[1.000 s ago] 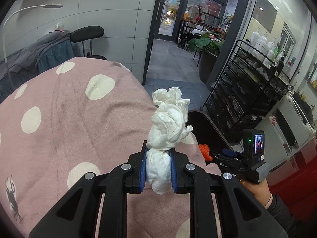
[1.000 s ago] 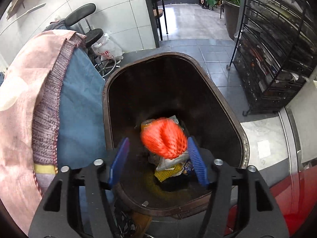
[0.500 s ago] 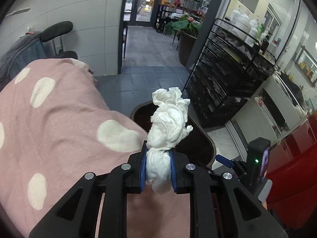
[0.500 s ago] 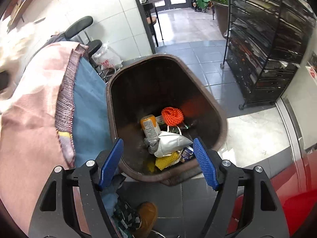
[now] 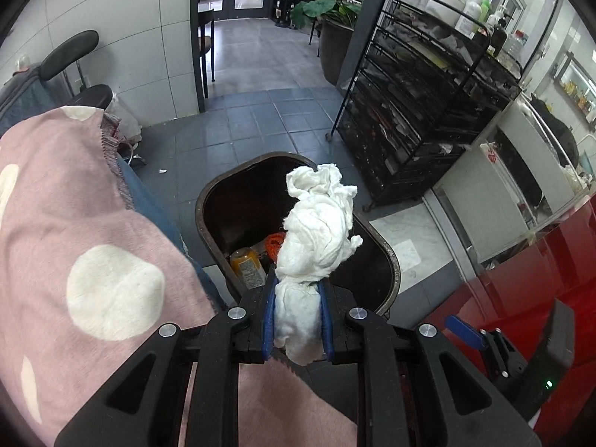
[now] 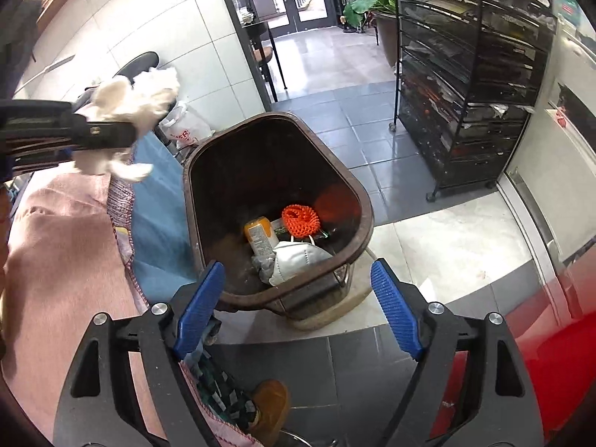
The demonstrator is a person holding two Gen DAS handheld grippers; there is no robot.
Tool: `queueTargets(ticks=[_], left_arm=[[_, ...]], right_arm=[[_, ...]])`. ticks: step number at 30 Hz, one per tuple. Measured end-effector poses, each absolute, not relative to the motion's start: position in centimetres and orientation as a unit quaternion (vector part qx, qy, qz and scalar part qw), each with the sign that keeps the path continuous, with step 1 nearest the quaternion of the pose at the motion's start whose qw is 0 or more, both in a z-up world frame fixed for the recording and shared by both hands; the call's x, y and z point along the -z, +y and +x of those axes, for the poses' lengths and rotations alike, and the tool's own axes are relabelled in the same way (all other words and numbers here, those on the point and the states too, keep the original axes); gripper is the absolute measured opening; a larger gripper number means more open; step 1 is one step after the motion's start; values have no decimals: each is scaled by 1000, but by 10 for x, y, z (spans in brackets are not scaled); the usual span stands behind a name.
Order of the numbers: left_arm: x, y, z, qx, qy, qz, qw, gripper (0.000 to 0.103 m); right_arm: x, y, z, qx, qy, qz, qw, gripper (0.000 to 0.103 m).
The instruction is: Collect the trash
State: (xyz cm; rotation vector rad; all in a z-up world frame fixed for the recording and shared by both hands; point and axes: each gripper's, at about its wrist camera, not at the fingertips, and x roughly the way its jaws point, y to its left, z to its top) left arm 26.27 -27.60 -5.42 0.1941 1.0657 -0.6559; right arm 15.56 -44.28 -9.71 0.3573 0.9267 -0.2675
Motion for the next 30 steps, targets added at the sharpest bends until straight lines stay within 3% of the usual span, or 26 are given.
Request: queueTargets(ticks=[3, 6, 12, 13, 27, 30], left_arm=[[62, -285, 267, 304, 506, 92, 802, 19], [72, -291, 271, 303, 512, 88, 799, 26], [66, -285, 267, 302, 492, 70, 813, 84], [65, -283, 266, 302, 486, 67, 818, 88], [57, -271, 268, 311, 480, 23, 820, 93], [46, -263, 262, 316, 473, 18, 822, 93]], right_arm=[[95, -443, 150, 132, 440, 169, 872, 81], [96, -444, 148, 133, 439, 175, 871, 81], [97, -445, 147, 134, 437, 179, 871, 81], [97, -444, 147, 135, 437, 180, 871, 81], [75, -441, 133, 150, 419, 171, 879, 83], [65, -440, 126, 155, 406, 167, 885, 88]])
